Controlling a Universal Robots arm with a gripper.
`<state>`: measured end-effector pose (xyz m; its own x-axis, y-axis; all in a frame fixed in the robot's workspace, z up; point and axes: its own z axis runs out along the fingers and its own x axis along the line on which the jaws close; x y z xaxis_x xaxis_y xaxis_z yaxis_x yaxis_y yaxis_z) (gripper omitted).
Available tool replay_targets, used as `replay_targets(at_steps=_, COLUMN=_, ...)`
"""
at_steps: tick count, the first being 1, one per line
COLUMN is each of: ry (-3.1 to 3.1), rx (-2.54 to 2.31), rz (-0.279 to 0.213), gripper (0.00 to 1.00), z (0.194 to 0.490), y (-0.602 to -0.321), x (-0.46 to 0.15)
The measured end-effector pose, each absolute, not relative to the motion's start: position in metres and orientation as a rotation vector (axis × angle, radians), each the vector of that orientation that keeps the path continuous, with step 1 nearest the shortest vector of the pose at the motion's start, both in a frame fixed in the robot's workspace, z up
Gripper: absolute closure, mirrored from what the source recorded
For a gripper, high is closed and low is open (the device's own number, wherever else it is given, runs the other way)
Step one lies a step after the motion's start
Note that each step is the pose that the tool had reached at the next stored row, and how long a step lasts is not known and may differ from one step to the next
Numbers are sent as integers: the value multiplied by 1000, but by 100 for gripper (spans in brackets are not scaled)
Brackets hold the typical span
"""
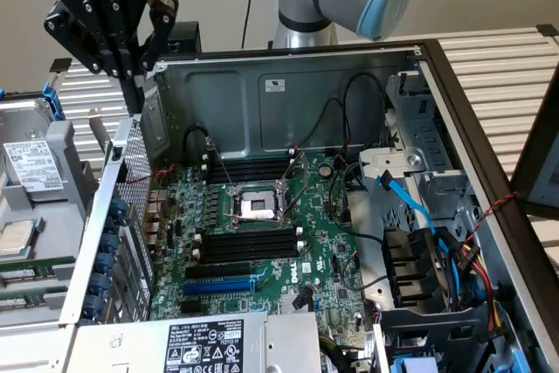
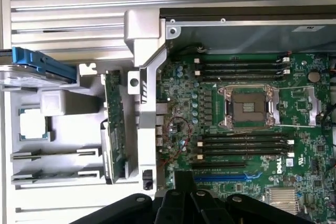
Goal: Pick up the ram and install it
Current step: 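Reach for the ram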
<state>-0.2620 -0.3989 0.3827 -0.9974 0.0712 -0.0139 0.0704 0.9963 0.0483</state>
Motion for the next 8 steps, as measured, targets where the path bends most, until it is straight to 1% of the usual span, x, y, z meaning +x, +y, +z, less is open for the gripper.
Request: replay_targets(at_steps=8, ry=3145, rx=112, rz=74, gripper=90, z=377, y=-399, x=-298)
